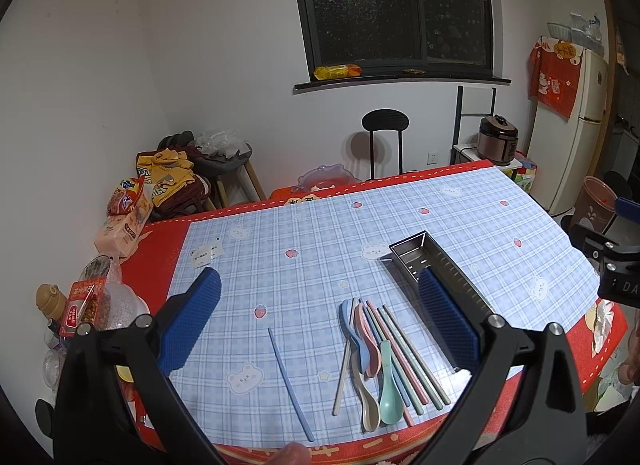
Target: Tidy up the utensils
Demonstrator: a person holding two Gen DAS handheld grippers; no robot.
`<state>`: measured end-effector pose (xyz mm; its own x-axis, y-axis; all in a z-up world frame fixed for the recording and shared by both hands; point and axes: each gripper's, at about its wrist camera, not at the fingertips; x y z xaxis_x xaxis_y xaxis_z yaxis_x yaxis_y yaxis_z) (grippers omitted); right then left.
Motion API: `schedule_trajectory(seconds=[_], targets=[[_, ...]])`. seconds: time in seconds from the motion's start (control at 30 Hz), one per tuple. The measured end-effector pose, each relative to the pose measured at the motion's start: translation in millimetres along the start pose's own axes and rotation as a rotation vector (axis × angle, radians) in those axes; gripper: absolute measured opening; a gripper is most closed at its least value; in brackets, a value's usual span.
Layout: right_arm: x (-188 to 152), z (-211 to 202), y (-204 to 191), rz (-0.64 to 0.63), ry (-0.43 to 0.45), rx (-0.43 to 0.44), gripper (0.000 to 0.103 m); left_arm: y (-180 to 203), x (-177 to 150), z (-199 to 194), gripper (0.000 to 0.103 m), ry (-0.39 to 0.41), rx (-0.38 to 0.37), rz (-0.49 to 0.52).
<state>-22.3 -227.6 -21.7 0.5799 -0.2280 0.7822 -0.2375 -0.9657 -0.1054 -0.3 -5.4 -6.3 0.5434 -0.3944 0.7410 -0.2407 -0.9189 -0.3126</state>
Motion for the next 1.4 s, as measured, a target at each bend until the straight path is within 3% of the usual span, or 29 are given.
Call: schedule_trajectory(seconds=[1.03, 1.4], targets=[[-2.7, -0.6, 0.7, 0.005, -0.008, 0.005, 0.098, 0.8, 0.5, -0.5, 0.097, 0.002, -0.006, 0.000], [1.1, 10.7, -1.7, 0.029, -0.040, 0.056, 0.098, -32.4, -13.6, 8.0, 0.097, -0.007, -0.141, -0.114]])
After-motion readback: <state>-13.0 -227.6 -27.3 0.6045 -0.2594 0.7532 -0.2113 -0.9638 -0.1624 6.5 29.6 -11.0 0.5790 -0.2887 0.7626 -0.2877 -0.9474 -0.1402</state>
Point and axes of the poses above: each gripper's, at about its wrist camera, not at the fingertips, and z roughly the way its jaws point, y to its right, x to its top, and after that the axes turned 13 degrees about z, right-handed
